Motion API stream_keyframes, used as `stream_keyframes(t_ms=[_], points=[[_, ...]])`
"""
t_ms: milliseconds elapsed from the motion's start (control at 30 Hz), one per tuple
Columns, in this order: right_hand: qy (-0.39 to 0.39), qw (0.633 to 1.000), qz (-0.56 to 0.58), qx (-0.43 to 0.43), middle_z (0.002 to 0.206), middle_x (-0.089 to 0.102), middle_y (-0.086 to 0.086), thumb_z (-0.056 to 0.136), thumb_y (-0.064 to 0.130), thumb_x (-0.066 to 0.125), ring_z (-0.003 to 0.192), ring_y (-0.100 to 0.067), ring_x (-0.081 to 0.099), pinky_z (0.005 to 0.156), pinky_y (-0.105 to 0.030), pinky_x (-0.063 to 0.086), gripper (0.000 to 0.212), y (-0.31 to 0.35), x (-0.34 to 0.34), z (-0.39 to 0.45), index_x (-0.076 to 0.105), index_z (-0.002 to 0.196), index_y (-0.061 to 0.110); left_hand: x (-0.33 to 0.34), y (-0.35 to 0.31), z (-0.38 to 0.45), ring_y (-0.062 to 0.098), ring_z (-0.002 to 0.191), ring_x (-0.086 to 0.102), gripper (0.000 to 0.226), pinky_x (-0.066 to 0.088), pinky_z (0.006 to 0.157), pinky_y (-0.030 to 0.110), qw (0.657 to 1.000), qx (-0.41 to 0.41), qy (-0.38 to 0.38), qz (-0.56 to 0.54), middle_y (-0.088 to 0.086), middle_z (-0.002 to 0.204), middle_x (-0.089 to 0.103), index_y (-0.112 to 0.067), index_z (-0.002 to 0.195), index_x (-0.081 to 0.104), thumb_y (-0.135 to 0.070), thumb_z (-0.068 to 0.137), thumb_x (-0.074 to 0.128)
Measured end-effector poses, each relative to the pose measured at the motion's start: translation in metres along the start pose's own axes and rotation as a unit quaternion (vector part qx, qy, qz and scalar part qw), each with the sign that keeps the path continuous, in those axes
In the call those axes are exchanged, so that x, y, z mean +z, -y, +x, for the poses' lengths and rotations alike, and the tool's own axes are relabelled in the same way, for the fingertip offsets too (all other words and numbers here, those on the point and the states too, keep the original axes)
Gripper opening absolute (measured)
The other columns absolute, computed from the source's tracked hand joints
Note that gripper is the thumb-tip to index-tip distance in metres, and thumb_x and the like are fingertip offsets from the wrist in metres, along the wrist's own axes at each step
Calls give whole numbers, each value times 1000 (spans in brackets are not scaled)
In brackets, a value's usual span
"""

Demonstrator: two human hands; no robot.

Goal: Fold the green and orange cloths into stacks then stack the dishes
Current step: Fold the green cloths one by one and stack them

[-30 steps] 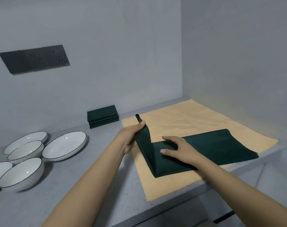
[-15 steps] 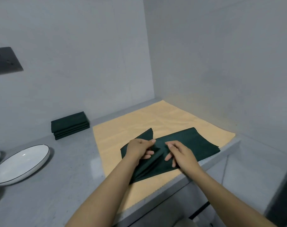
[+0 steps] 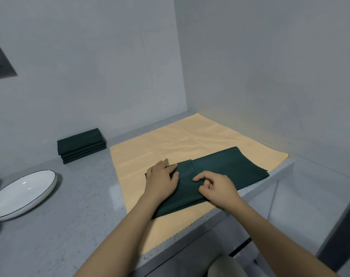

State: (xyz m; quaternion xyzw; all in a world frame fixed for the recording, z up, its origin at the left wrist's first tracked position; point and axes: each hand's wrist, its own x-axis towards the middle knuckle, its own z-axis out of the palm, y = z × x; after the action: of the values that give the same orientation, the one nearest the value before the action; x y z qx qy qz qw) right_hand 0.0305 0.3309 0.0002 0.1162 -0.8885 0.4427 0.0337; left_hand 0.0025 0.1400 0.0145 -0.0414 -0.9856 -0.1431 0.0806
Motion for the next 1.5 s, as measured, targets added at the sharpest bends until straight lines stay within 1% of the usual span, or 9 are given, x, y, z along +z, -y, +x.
stream_keyframes(t_ms=[100,234,367,501,701,801,968,1201,1502], points=[[8,1000,-26,-7,56,53,11,79,17,58,57,-4,51,57,-18,38,26,1,1,0,64,88,40,11,5,0,23,147,1,54,-3,118,41,993,11,87,76,4,161,4,-34,151,14,-48,100,21],[9,992,-124,-32,62,54,11,78,20,53,67,-6,54,62,-21,42,25,3,5,-1,66,90,38,20,5,1,21,147,-3,56,-4,118,43,988,2,120,100,1,161,-2,-38,151,2,-54,99,13],[-1,985,-168,-44,67,48,15,81,22,50,68,-6,49,64,-23,40,24,4,8,-3,63,94,37,20,6,0,20,145,8,53,-2,118,43,992,-1,93,82,1,158,15,-39,150,14,-52,99,18],[1,985,-167,-49,69,47,15,82,20,49,70,-6,48,62,-20,36,26,7,8,-5,65,97,34,13,7,7,19,127,35,40,6,112,39,998,20,7,53,-2,131,45,-39,139,43,-39,101,28],[14,978,-197,-63,75,46,19,87,18,45,86,-4,48,69,-24,39,30,11,5,0,67,99,35,-9,27,12,21,104,47,38,16,84,24,999,32,-25,13,-2,102,53,-35,120,62,-16,98,37],[33,973,-210,-84,88,53,13,92,16,45,97,-12,50,77,-25,41,28,16,8,8,67,104,29,-20,44,-2,19,96,51,36,16,82,25,1000,-3,-24,0,-4,95,49,-35,121,61,-16,97,40],[42,961,-247,-115,103,62,2,94,15,49,101,-19,52,79,-26,37,23,33,31,36,68,104,24,-38,72,-46,21,104,53,47,29,94,35,998,-62,-4,-14,3,105,57,-27,140,39,-15,94,37],[74,947,-275,-149,101,63,0,91,7,48,100,-22,54,79,-30,41,28,60,63,64,70,100,22,-51,79,-92,18,76,49,62,26,83,32,995,-93,-14,-12,-3,81,54,-27,144,22,-9,86,35],[58,948,-276,-149,110,59,2,95,21,49,108,-21,49,87,-28,35,25,60,72,59,68,109,28,-35,88,-103,15,89,53,54,24,88,31,993,-108,-54,-21,-3,92,59,-24,144,25,-17,92,36]])
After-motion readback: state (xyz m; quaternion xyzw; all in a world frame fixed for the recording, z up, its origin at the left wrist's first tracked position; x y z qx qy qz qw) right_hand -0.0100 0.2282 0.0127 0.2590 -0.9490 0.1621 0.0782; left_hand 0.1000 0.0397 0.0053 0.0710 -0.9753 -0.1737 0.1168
